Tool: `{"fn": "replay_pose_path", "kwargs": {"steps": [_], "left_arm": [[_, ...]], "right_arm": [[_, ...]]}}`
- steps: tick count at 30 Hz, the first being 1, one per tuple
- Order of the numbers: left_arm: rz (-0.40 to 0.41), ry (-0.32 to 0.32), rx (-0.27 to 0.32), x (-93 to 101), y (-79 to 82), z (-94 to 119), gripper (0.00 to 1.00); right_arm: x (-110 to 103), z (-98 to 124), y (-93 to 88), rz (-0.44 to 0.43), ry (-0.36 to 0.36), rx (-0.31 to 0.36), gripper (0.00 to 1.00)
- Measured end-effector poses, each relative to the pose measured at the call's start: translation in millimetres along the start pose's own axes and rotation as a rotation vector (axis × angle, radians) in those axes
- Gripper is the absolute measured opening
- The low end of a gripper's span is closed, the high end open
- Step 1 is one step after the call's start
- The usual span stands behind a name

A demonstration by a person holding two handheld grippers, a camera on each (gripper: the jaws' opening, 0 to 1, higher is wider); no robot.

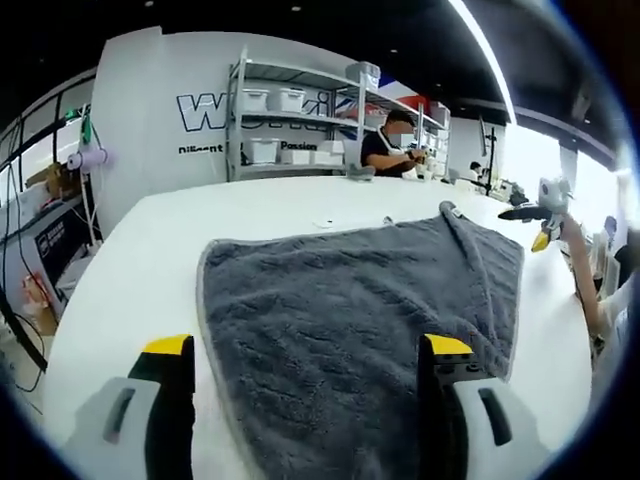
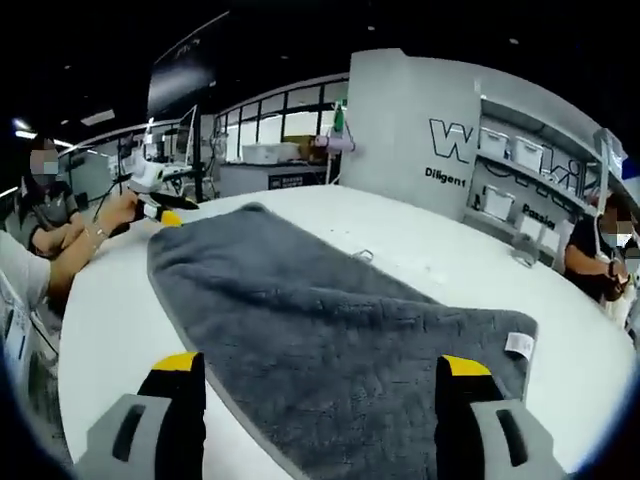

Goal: Fold the towel on the table until its edges align and the towel forms a compact rectangular stack.

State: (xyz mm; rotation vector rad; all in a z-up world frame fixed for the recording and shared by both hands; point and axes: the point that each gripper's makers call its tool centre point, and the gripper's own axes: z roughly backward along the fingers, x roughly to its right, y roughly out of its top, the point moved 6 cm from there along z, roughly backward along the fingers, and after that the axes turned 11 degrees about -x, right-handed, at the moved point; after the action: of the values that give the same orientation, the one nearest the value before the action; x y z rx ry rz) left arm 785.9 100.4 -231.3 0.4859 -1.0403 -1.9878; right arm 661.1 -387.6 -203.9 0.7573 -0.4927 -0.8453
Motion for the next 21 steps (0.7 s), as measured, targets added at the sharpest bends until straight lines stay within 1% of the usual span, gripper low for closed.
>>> {"fn": "replay_pose_path", "kwargs": {"steps": [1, 3, 5, 7, 9, 12, 14, 15, 16, 17, 19, 20, 21], "left_arm": [[0.007, 0.005, 0.013, -2.2, 2.4, 1.0, 0.97], [0.02, 0.004, 0.018, -5.3, 6.3, 2.1, 0.97], [0.031, -0.001, 0.022, -7.6, 11.5, 2.5, 0.98], [0.043, -0.004, 0.029, -10.0, 20.4, 1.7, 0.98], [0.043, -0.004, 0.032, -13.5, 31.8, -1.6, 0.98], [0.026, 0.011, 0.018, -23.6, 50.8, -13.2, 0.99], [0.018, 0.022, 0.035, -33.1, 67.8, -25.1, 0.99], [0.034, 0.033, 0.046, -35.5, 71.9, -28.8, 0.98], [0.049, 0.043, 0.06, -40.9, 78.9, -34.3, 0.96], [0.065, 0.052, 0.079, -45.4, 85.3, -39.5, 0.94], [0.088, 0.068, 0.115, -55.5, 95.9, -50.0, 0.87], [0.148, 0.053, 0.129, -59.9, 99.7, -56.7, 0.84], [0.191, 0.033, 0.148, -67.5, 105.1, -63.3, 0.81]], "right_arm": [[-1.6, 2.0, 1.8, 0.005, 0.005, 0.011, 0.99], [-3.0, 5.2, 5.1, 0.01, 0.013, 0.032, 0.99], [-4.0, 6.2, 6.0, 0.01, 0.02, 0.041, 0.99], [-4.4, 6.3, 5.9, 0.012, 0.024, 0.042, 0.99], [-4.7, 7.1, 6.0, 0.015, 0.021, 0.041, 0.99], [-6.9, 7.5, 6.1, 0.024, 0.022, 0.041, 0.99], [-9.5, 7.7, 6.2, 0.028, 0.036, 0.043, 0.99], [-11.2, 8.0, 7.6, 0.029, 0.049, 0.061, 0.99], [-10.7, 8.5, 7.3, 0.023, 0.052, 0.053, 0.99], [-11.6, 9.2, 7.9, 0.026, 0.055, 0.059, 0.99], [-11.1, 9.5, 8.7, 0.03, 0.051, 0.06, 0.99], [-11.2, 9.6, 8.3, 0.029, 0.05, 0.06, 0.99], [-11.2, 10.0, 8.2, 0.029, 0.051, 0.062, 0.99]]}}
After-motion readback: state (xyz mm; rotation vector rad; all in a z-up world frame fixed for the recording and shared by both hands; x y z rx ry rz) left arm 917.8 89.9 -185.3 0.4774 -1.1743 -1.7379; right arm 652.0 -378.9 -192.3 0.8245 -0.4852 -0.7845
